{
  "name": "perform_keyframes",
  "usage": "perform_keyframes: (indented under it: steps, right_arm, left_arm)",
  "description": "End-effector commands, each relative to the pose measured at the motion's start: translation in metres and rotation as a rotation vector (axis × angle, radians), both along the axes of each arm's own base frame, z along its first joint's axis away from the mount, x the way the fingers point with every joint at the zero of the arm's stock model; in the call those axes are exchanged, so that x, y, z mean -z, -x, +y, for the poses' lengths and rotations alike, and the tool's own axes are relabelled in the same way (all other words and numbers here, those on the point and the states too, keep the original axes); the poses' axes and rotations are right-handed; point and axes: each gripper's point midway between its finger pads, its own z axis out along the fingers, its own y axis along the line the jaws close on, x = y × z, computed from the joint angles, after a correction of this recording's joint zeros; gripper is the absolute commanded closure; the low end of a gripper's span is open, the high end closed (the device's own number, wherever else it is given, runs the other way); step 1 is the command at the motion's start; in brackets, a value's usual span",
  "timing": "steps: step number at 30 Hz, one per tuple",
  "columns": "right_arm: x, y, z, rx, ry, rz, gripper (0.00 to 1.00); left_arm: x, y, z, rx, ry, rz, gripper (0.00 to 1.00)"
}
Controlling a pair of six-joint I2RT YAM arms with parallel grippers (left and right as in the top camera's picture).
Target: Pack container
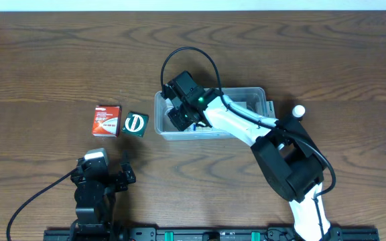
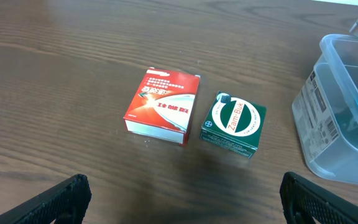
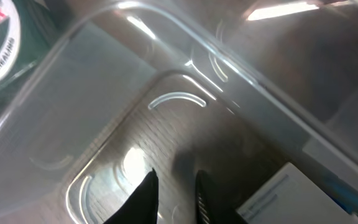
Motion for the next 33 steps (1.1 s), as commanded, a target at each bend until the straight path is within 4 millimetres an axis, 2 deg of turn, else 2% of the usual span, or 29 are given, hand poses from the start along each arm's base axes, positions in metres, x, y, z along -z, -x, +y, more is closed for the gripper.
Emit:
perform_keyframes:
  steps: [1, 6, 10, 17, 21, 24, 28, 30, 33]
  right_arm:
    - [0.017, -0.003, -0.026, 0.046, 0.075, 0.032, 0.82]
    - [0.013, -0.004, -0.033, 0.038, 0.128, -0.002, 0.81]
    - [0.006, -0.005, -0.048, 0.066, 0.232, -0.054, 0.8]
    - [0.006, 0.005, -0.064, 0.07, 0.313, -0.034, 0.78]
    - [-0.002, 0.0, -0.051, 0.017, 0.286, -0.083, 0.59]
    - [-0.025, -0.007, -0.039, 0.015, 0.242, -0.131, 0.59]
    - [-0.073, -0.014, -0.032, 0.074, 0.168, -0.173, 0.57]
    - [-0.101, -0.015, -0.037, 0.12, 0.134, -0.183, 0.53]
    - [-0.136, -0.012, -0.054, 0.189, 0.102, -0.186, 0.48]
  left_arm:
    - [0.002, 0.0, 0.001, -0.002, -0.009, 0.003, 0.02]
    - [0.002, 0.0, 0.001, -0.002, -0.009, 0.003, 0.02]
    - [0.002, 0.0, 0.001, -0.002, -0.009, 0.003, 0.02]
    - [0.002, 0.0, 0.001, -0.002, -0.009, 0.003, 0.02]
    - [0.002, 0.0, 0.001, -0.002, -0.009, 0.003, 0.02]
    - [0.002, 0.0, 0.001, -0.002, -0.009, 0.003, 0.02]
    - [0.002, 0.0, 0.001, -0.002, -0.009, 0.003, 0.02]
    - [0.002, 0.0, 0.001, -0.002, -0.009, 0.003, 0.02]
    - [0.002, 0.0, 0.001, -0.002, -0.009, 0.003, 0.02]
